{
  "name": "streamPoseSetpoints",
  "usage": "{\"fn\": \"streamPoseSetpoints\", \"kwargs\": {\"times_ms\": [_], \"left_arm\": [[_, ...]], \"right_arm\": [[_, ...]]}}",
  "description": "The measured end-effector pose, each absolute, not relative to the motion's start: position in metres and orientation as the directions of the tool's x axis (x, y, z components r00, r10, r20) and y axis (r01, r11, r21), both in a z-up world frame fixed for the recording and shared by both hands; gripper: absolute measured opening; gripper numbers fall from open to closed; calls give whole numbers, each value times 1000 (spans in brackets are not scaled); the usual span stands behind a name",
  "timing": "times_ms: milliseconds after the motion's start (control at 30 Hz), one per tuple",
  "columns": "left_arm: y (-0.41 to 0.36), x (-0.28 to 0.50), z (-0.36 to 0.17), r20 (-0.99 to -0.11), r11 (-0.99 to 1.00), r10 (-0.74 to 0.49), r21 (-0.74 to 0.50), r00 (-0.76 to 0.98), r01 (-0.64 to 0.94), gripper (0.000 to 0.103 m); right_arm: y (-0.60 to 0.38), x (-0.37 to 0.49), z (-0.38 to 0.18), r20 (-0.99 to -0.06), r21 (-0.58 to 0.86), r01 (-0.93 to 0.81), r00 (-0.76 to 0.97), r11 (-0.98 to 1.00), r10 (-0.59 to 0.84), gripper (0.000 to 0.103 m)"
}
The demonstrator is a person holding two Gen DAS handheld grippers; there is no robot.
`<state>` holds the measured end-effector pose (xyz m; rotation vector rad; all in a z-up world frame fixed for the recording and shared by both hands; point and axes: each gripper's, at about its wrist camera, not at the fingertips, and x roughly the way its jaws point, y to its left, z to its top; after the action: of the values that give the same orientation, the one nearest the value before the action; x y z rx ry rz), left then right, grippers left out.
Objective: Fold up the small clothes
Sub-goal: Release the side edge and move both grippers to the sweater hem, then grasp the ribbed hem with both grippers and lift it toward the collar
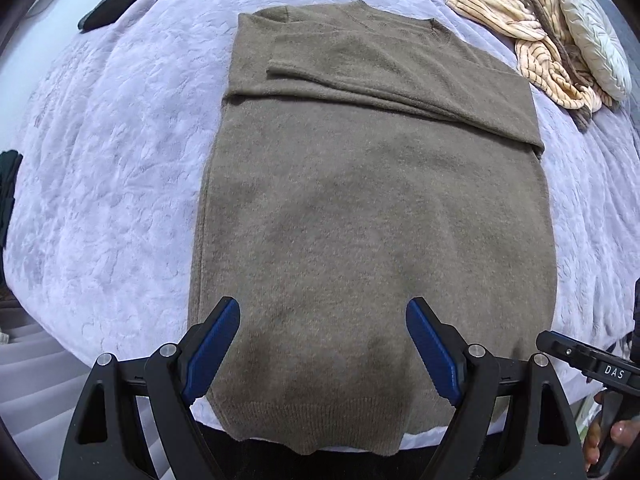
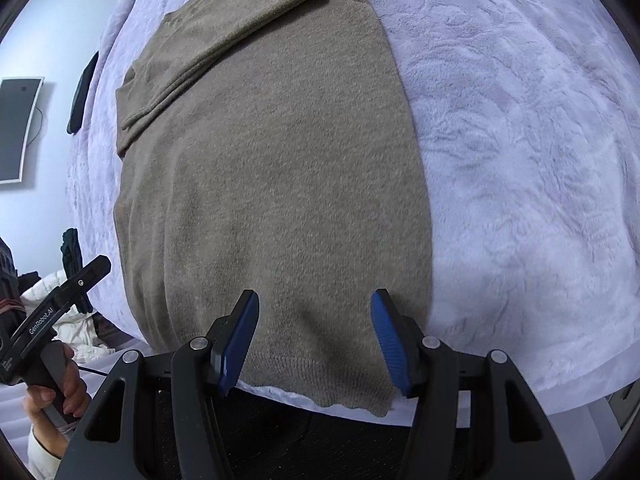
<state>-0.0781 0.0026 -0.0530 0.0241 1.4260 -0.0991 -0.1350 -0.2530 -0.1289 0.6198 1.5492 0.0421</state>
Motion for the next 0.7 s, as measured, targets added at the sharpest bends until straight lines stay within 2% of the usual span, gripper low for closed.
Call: {"fn": "streamPoseSetpoints", "kwargs": {"times_ms": [233, 400, 700], "left_arm": [[53, -104, -84, -994, 994, -88, -84, 61, 64, 86], [85, -120, -102, -991, 990, -133, -133, -3, 45, 86], [86, -144, -124, -964, 956, -258, -264, -56, 127, 86]], "right_arm": [[-242, -166, -139, -930, 353, 390, 49, 851, 363, 62], [-252, -193, -152, -912, 389, 479, 82, 787, 401, 62], [-267, -226, -175, -878, 446, 537, 105, 716, 467, 62]]}}
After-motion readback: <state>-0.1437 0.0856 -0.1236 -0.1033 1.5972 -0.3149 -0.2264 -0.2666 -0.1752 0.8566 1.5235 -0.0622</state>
